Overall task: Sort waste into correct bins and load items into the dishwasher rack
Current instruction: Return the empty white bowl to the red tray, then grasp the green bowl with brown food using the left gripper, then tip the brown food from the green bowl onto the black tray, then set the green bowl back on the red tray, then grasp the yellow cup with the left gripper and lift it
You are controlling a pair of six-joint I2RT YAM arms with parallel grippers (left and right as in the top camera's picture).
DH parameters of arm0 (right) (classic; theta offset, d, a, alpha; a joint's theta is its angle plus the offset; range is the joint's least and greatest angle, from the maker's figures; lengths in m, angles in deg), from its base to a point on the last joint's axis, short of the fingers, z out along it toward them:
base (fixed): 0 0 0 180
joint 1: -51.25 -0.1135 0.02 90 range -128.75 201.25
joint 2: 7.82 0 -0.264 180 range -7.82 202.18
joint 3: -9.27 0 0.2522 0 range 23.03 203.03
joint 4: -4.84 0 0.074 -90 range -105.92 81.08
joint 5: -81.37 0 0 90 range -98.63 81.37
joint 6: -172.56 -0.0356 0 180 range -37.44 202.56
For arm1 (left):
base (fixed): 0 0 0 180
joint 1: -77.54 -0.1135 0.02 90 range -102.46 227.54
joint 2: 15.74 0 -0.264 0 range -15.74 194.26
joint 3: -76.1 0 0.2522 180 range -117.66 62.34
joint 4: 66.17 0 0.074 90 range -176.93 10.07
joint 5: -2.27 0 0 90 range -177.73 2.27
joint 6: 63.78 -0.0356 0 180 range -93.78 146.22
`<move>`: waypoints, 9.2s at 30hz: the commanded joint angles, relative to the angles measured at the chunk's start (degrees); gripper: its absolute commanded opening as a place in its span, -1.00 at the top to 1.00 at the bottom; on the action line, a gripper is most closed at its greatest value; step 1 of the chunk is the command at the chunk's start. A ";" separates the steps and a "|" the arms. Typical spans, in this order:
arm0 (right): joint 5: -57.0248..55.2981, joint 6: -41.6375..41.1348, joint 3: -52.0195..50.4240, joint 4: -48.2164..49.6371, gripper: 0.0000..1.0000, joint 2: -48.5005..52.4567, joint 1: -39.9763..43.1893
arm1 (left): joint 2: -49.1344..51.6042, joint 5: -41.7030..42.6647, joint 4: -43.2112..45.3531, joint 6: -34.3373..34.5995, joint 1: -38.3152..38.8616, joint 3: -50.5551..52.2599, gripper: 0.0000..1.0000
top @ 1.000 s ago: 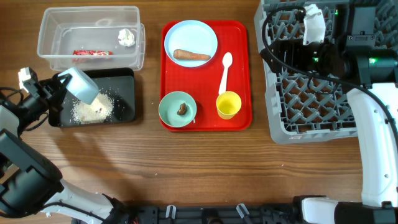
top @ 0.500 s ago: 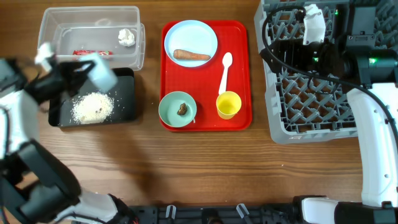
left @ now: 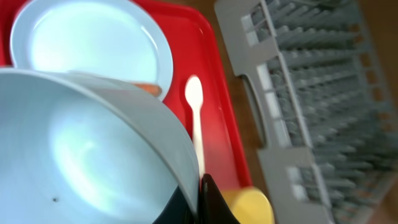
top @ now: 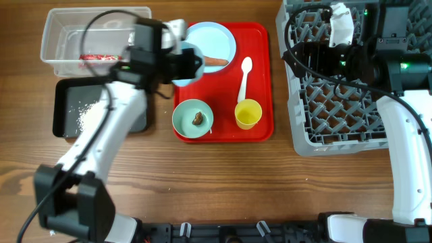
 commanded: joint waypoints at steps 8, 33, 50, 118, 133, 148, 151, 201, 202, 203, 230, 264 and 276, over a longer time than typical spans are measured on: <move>-0.39 0.09 1.42 -1.29 -0.99 0.66 -0.28 | 2.38 -12.48 3.13 -1.75 6.29 -4.28 0.92; -0.37 -0.04 1.42 -3.41 -0.99 0.66 -0.28 | 15.02 -18.29 3.52 -16.72 13.05 -12.76 0.92; -0.39 -0.02 1.42 -3.48 -0.99 0.66 -0.28 | 21.00 -21.86 -3.98 -28.57 17.75 -12.76 0.92; -0.37 -0.35 1.42 -4.11 -0.99 0.66 -0.28 | 13.16 -21.66 -13.79 -3.54 19.06 6.95 0.92; -0.37 -0.31 1.42 -2.80 -0.99 0.68 -0.28 | -0.22 -8.59 -27.36 -1.29 3.63 -6.82 0.92; -0.35 -0.50 1.42 -2.99 -0.99 0.68 -0.28 | 2.21 29.27 -28.13 -20.46 -34.58 -0.90 0.92; -0.35 -0.50 1.42 -3.02 -1.00 0.68 -0.28 | 4.90 43.25 -24.37 -23.23 -40.94 1.49 0.92; -0.39 -1.53 1.42 -1.99 -1.00 0.68 -0.28 | -0.76 12.57 -25.94 -16.37 -16.63 -3.39 0.92; -0.39 -1.53 1.42 -1.97 -0.99 0.68 -0.28 | -0.33 8.39 -26.27 -16.37 -13.29 -3.32 0.92; -0.39 -1.53 1.42 -1.99 -1.00 0.68 -0.28 | 0.22 5.35 -26.60 -16.33 -10.73 -3.32 0.92; -0.37 -1.53 1.42 -2.08 -0.99 0.68 -0.28 | 15.54 -23.37 -22.49 -0.96 18.32 -3.32 0.88; -0.39 -2.89 1.42 0.17 -0.99 0.68 -0.28 | 19.17 -12.94 -23.23 -6.23 22.29 -13.07 -0.23; -0.37 -2.93 1.42 0.15 -0.99 0.68 -0.28 | 21.27 -13.29 -23.06 -6.12 22.71 -13.07 0.92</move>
